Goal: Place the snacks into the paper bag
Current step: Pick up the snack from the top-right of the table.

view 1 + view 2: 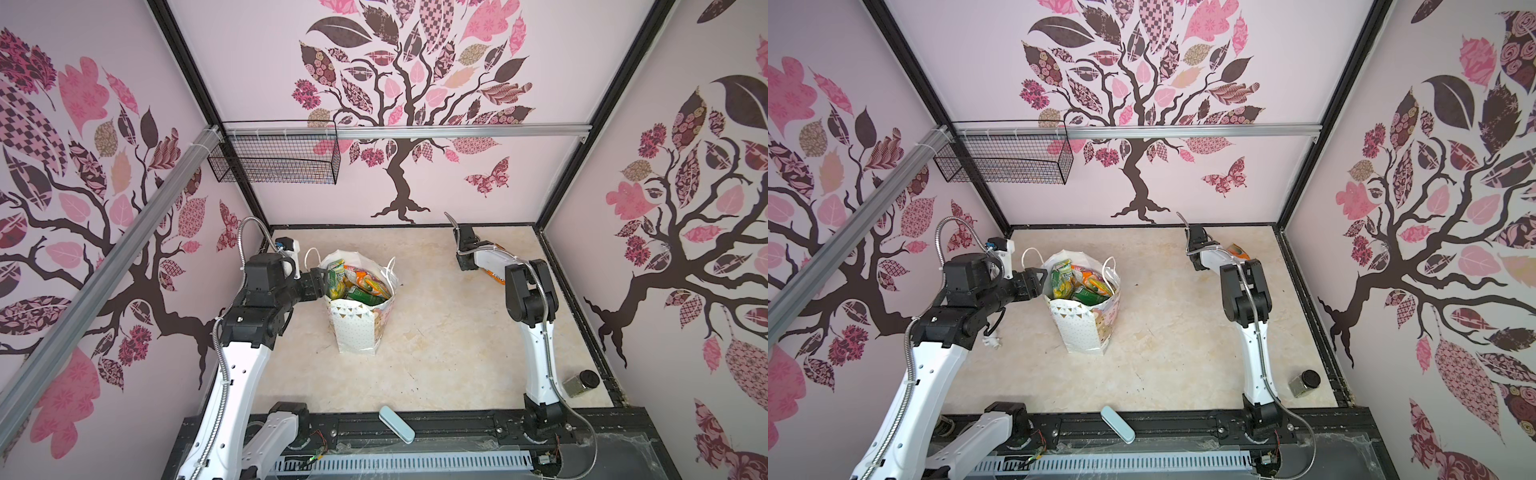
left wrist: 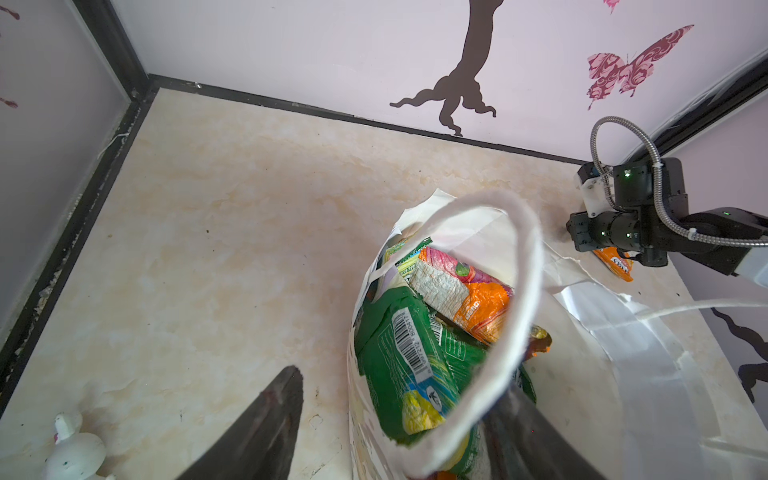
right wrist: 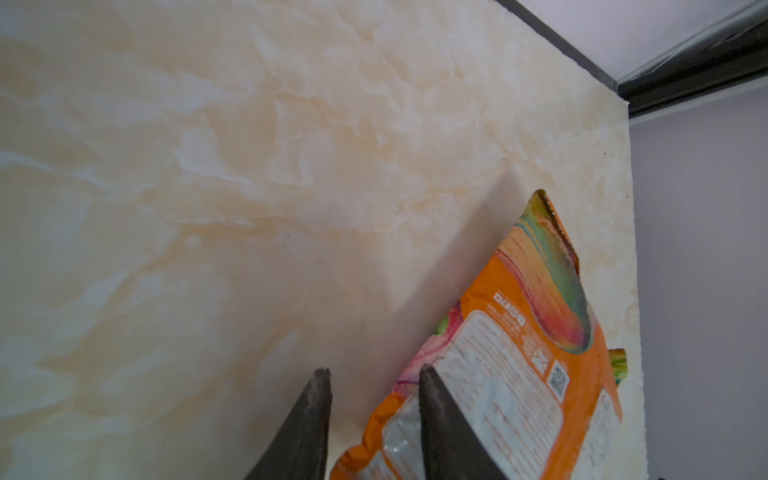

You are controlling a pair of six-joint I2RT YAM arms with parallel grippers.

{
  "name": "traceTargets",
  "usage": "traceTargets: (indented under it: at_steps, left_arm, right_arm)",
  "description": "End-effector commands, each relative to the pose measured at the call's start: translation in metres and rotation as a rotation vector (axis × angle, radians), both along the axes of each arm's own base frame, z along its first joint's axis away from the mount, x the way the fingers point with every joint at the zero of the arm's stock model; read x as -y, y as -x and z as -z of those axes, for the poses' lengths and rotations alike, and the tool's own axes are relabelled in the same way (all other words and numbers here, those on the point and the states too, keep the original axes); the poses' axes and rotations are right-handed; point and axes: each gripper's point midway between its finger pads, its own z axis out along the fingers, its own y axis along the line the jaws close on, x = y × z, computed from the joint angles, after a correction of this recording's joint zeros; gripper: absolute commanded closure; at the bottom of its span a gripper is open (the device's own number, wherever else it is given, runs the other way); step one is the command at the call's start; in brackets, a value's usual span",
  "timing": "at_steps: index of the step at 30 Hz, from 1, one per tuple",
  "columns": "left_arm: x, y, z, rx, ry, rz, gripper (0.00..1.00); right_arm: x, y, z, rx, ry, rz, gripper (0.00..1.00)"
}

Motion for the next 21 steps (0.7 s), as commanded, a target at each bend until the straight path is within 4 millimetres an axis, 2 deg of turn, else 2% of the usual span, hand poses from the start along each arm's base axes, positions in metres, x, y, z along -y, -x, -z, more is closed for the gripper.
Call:
traceTargets:
  at_steps: [1, 4, 6, 8, 16, 21]
  left_arm:
    - [0.000, -0.002, 0.005, 0.006, 0.002, 0.000, 0.30]
    - [0.000, -0.002, 0.005, 0.004, 0.000, 0.001, 0.30]
    - [-0.001, -0.001, 0.005, 0.004, -0.001, 0.000, 0.30]
    - [0.000, -0.001, 0.003, 0.008, 0.002, 0.003, 0.30]
    - [0.000, -0.003, 0.005, 0.007, 0.006, 0.003, 0.30]
    - [-0.001, -0.004, 0.007, -0.001, 0.001, -0.003, 0.30]
  right_arm:
    - [0.008, 0.003, 0.014, -0.037, 0.016, 0.018, 0.74]
    - [0.014, 0.003, 0.010, -0.025, 0.021, 0.043, 0.82]
    - [0.018, 0.003, 0.006, -0.029, -0.002, 0.074, 0.92]
    - [0.016, 0.002, -0.008, -0.024, -0.028, 0.080, 1.00]
    - [0.015, 0.014, -0.059, 0.080, -0.103, 0.078, 1.00]
    - [-0.005, 0.017, -0.116, 0.219, -0.284, 0.053, 1.00]
